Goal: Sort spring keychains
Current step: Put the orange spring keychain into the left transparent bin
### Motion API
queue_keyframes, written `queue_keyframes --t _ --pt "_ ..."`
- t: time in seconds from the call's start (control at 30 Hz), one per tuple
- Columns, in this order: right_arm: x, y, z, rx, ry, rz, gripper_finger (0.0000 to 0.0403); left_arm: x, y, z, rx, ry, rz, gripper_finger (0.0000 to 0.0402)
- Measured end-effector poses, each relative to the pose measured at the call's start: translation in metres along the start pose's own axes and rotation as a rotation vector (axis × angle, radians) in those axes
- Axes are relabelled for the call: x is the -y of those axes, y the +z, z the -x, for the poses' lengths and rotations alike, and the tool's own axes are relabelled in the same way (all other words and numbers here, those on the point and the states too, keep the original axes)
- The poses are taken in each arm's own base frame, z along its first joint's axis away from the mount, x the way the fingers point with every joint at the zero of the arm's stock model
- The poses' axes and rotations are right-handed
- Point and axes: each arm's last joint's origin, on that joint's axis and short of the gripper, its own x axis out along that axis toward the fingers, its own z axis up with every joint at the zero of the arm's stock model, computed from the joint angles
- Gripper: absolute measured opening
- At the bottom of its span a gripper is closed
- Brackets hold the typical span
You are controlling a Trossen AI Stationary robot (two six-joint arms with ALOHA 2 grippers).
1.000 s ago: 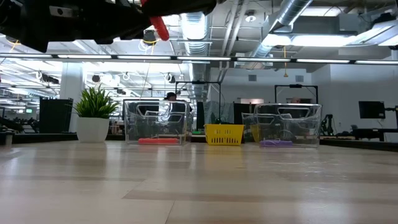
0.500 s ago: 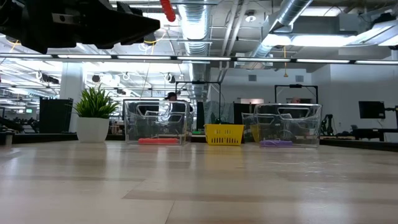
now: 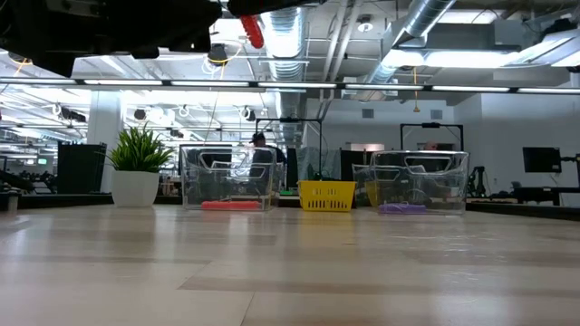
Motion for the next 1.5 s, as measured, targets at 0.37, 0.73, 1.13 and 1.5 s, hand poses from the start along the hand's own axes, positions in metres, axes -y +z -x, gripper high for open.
queue_keyframes --t 0.37,0.73,1.13,1.5 --pt "0.0037 -0.0011 -0.0025 -0.009 -0.008 -0.013 0.0006 -0.0039 0.0022 0.0002 -0.005 0.100 0.056 0.0053" --pt "0.0085 -0.0024 -0.0054 -0.018 -0.013 -0.026 0.0007 -0.0041 0.0021 0.0002 -0.005 0.101 0.058 0.0051" --pt "0.0086 -0.0030 -0.0057 -0.020 -0.014 -0.037 0.0049 -0.0044 0.0020 0.0002 -0.011 0.115 0.063 0.0005" --pt "0.0060 -0.0080 -0.0052 -0.061 0.015 -0.021 0.0127 -0.0053 0.0013 0.0004 -0.027 0.146 0.060 0.0004"
